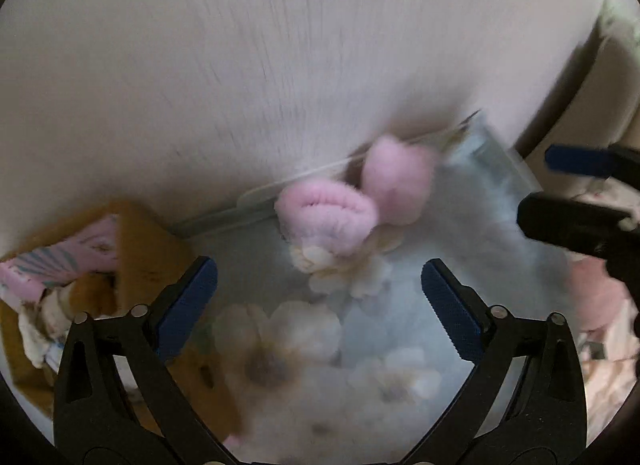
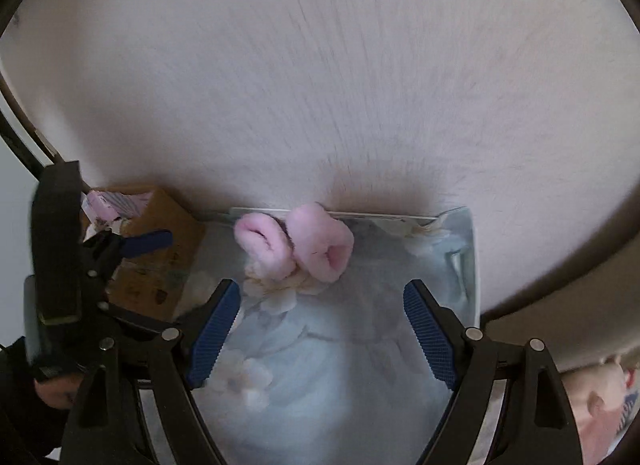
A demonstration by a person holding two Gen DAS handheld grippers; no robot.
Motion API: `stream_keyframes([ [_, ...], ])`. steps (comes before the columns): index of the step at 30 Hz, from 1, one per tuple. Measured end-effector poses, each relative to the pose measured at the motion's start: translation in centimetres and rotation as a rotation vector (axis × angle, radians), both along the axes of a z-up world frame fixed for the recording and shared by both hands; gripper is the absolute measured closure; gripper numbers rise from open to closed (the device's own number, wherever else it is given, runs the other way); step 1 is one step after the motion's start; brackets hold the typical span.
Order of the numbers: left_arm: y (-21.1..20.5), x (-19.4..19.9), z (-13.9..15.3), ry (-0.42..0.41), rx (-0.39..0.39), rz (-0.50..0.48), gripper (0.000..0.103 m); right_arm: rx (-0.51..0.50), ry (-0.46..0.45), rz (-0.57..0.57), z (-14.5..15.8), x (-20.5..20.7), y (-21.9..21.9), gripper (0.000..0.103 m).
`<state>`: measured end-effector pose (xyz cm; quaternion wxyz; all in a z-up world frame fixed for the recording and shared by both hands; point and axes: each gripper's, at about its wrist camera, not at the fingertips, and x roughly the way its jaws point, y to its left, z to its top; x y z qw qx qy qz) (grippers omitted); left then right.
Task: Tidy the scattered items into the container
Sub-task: 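Grasp one pink slipper with the left gripper while the right gripper grasps the other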
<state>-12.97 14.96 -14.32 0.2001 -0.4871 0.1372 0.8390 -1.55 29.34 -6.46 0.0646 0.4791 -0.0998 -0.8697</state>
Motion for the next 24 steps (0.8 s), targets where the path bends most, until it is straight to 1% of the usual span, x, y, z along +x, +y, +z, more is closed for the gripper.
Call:
stream_keyframes([
  [1, 0.2, -0.4, -0.9, 0.003, -0.009, 0.007, 0.003, -0.002, -0.004, 0.007, -0.6, 0.0, 0.4, 0.022],
  [4, 0.7, -1.4, -2.3, 0.016, -0.030, 0.035, 0.003, -0.021, -0.017, 0.027, -2.8, -1.4, 0.8, 0.023],
  [9, 0.8, -2.7, -3.8, 0.024, -0.034, 0.069, 0.003, -0.032, -0.024, 0.055, -4.8, -3.5, 0.5, 0.023],
  [12, 0.9, -3.0, -4.1, 0.035, -0.020, 0.058, 0.003, -0.030, -0.030, 0.074, -5.6, -4.7, 0.4, 0.029],
  [13, 1.1, -3.0, -4.1, 0.044, -0.020, 0.050, 0.003, -0.030, -0.031, 0.080, -5.7, -4.9, 0.3, 0.033],
  [14, 1.2, -3.0, -4.2, 0.050, -0.024, 0.045, 0.004, -0.030, -0.030, 0.088, -5.9, -5.2, 0.3, 0.041],
  [15, 1.3, -2.9, -4.2, 0.057, -0.023, 0.031, 0.013, -0.032, -0.032, 0.100, -6.1, -5.4, 0.1, 0.047],
  [16, 1.4, -2.8, -4.1, 0.050, 0.001, 0.010, 0.021, -0.036, -0.036, 0.114, -6.2, -5.6, 0.0, 0.060],
  [17, 1.4, -2.8, -4.1, 0.034, 0.027, -0.007, 0.038, -0.034, -0.036, 0.125, -6.3, -5.7, -0.2, 0.072],
  [18, 1.5, -2.7, -4.1, 0.025, 0.038, -0.015, 0.046, -0.022, -0.033, 0.124, -6.3, -5.6, -0.3, 0.074],
  [19, 1.6, -2.6, -4.0, 0.023, 0.036, -0.020, 0.047, -0.010, -0.026, 0.123, -6.2, -5.5, -0.4, 0.078],
  [20, 1.6, -2.4, -3.9, 0.027, 0.034, -0.026, 0.053, -0.010, -0.018, 0.122, -6.1, -5.3, -0.4, 0.080],
  [23, 1.2, -2.0, -3.5, 0.017, 0.055, -0.033, 0.067, -0.008, -0.002, 0.118, -5.6, -4.7, -0.3, 0.083],
  [24, 1.0, -1.9, -3.3, 0.012, 0.061, -0.033, 0.069, -0.001, 0.004, 0.116, -5.4, -4.4, -0.3, 0.083],
])
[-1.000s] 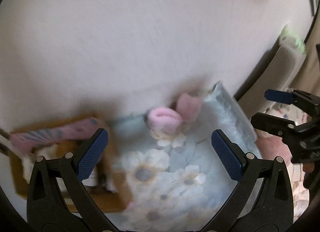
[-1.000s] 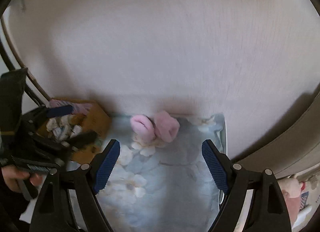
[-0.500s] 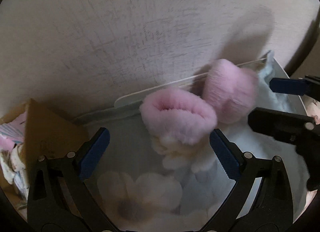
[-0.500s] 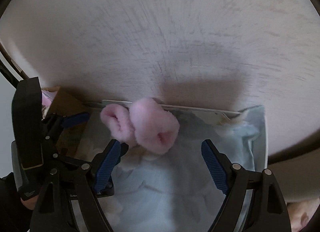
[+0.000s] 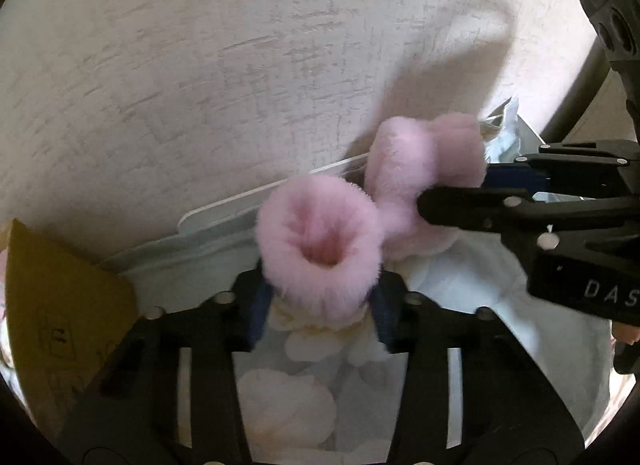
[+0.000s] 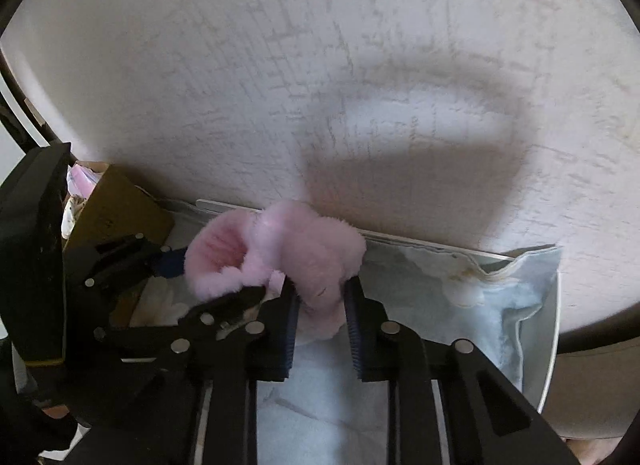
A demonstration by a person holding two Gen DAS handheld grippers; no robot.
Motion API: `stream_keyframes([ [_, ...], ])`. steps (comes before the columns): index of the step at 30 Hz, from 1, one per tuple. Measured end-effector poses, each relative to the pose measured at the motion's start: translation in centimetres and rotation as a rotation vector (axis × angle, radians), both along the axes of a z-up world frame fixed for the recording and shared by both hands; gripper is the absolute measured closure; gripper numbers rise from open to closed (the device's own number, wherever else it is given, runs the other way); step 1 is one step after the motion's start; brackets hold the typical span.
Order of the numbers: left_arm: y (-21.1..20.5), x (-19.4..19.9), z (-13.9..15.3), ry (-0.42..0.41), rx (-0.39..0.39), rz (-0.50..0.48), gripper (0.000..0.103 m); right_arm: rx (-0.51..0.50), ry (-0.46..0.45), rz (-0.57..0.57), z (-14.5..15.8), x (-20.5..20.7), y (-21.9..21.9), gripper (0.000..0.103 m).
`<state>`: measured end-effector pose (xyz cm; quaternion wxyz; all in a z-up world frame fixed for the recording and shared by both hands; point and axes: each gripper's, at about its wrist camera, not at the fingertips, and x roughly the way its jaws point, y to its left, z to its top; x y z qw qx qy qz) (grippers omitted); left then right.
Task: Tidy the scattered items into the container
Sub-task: 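Grasp one pink slipper with the left gripper while the right gripper grasps the other, then carry both pink slippers into the cardboard box and open both grippers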
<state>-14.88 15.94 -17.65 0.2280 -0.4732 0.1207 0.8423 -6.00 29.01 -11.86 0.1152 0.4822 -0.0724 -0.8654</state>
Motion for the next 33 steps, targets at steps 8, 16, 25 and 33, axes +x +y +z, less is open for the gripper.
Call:
stream_keyframes([
  [8, -1.2, 1.4, 2.9, -0.001, 0.057, -0.011, 0.074, 0.015, 0.032, -0.043, 2.3, 1.4, 0.7, 0.083],
  [16, -3.4, 3.9, 9.3, -0.001, 0.119, -0.026, 0.074, 0.023, 0.028, -0.070, 7.4, 4.0, -0.2, 0.083],
  [25, -9.7, 6.3, 18.1, 0.073, 0.163, -0.003, 0.074, 0.041, 0.092, -0.045, 14.7, 5.7, -4.7, 0.083],
  [33, -14.9, 7.2, 22.1, 0.144, 0.162, 0.061, 0.074, 0.041, 0.141, 0.048, 18.8, 5.0, -12.7, 0.083],
])
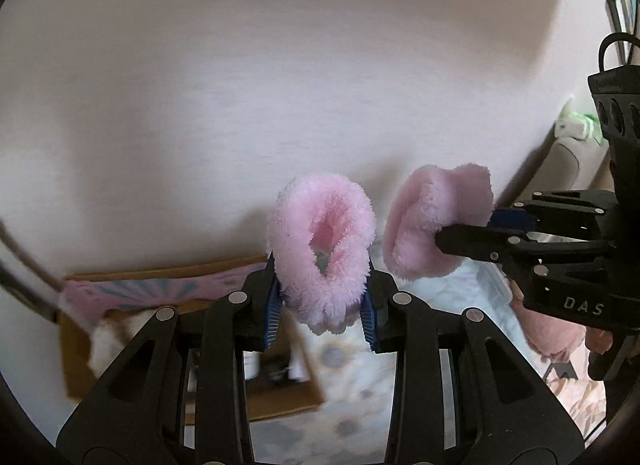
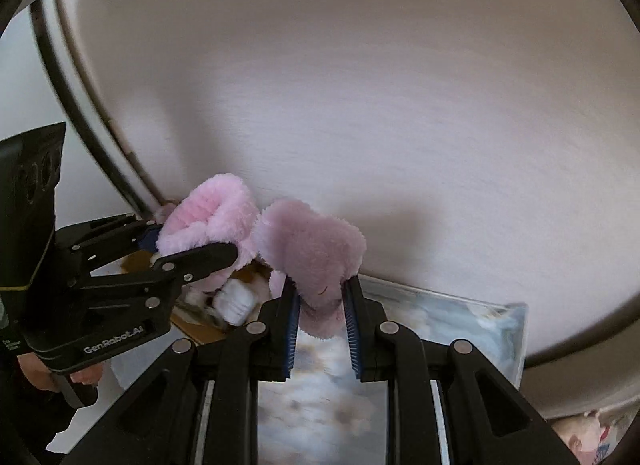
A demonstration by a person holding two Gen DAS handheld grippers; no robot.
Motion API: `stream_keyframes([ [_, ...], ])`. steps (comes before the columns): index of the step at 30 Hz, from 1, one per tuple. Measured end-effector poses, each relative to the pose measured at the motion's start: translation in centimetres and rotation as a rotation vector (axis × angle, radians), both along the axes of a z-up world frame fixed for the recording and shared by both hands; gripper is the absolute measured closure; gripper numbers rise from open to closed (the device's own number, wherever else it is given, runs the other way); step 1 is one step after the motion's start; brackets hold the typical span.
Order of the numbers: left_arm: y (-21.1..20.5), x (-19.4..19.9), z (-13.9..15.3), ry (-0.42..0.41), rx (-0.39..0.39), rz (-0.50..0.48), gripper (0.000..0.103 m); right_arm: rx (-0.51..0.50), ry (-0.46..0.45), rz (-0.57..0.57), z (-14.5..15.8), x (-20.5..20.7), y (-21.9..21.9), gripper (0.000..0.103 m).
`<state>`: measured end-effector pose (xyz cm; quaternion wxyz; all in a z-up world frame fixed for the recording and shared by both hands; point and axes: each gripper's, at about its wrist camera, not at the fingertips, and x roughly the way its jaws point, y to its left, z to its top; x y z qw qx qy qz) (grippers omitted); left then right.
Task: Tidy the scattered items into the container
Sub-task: 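Carry both pink slippers into the cardboard box and open both grippers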
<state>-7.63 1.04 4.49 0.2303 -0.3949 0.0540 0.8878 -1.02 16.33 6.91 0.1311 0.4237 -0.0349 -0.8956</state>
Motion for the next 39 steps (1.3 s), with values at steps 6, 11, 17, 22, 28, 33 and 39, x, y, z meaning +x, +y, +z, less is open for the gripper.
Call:
stream_keyframes([
  [6, -6.7, -0.5, 0.5, -0.008, -0.033, 0.081, 0.074, -0.010, -0.006, 0.085, 0.3, -1.4, -5.9, 0.083],
  [11, -11.5, -1.0, -0.9, -0.042, -0.068, 0.150, 0.074, -0.011, -0.055, 0.146, -1.8, -2.9, -10.4, 0.083],
  [17, -14.0, -3.3, -3.7, -0.104, -0.081, 0.217, 0.074, 0.057, -0.126, 0.149, -5.7, -4.4, -14.0, 0.083],
  [22, -15.8, -4.3, -5.5, -0.145, -0.084, 0.244, 0.074, 0.032, -0.178, 0.158, -8.2, -6.2, -16.4, 0.083],
  [28, -16.0, -4.7, -6.4, -0.154, -0.129, 0.249, 0.072, 0.040, -0.202, 0.142, -8.7, -6.4, -16.6, 0.077],
  [33, -16.2, -4.1, -7.2, -0.205, -0.165, 0.286, 0.000, 0.063, -0.199, 0.073, -8.9, -7.0, -16.3, 0.023],
  [39, -16.6, -4.5, -7.6, -0.180, -0.190, 0.291, 0.000, 0.119, -0.209, 0.039, -8.8, -6.6, -16.4, 0.023],
])
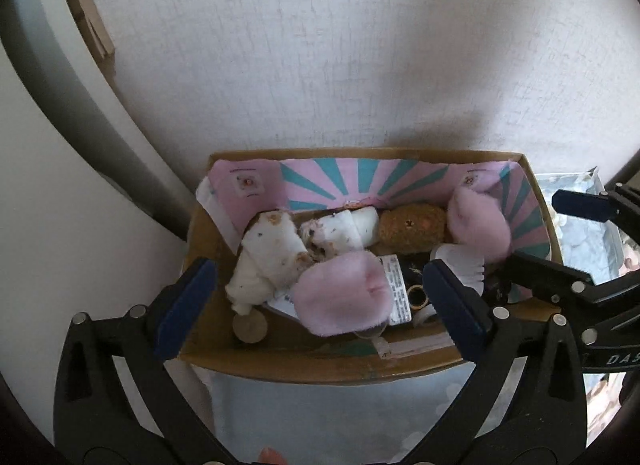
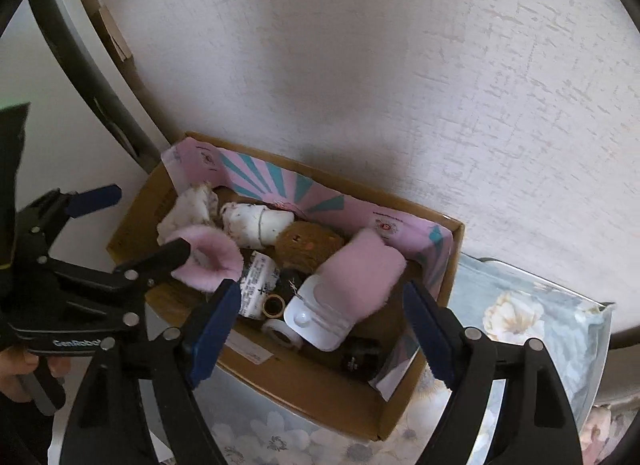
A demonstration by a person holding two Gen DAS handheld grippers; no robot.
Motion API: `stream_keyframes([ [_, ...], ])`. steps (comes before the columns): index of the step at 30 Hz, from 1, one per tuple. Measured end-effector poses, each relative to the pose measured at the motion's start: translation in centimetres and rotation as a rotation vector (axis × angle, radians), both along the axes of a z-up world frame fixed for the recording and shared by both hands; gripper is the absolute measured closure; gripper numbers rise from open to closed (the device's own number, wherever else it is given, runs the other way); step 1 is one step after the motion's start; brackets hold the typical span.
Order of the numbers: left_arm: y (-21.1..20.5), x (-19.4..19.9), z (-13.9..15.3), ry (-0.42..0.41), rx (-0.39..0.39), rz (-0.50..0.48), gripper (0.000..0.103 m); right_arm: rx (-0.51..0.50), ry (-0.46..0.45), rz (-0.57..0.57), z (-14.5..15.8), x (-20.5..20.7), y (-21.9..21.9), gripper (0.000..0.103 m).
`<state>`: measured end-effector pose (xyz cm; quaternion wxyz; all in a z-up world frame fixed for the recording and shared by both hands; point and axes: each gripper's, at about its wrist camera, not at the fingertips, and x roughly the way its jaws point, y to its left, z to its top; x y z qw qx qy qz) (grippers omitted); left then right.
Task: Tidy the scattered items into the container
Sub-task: 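Carry both pink slippers into the cardboard box and open both grippers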
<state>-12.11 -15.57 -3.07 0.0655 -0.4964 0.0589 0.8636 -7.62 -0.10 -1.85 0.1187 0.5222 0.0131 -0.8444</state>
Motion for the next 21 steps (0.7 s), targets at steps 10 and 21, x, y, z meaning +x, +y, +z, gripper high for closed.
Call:
stream_keyframes([
  [10, -0.4, 0.6, 3.5, 0.025, 0.015, 0.010, 0.000, 0.014, 0.006, 0.013, -0.4, 0.0, -0.4, 0.023],
  [21, -0.3, 0.5, 4.0, 0.028, 0.025, 0.010, 0.000, 0.039, 0.021, 0.019, 0.4, 0.4, -0.4, 0.023],
])
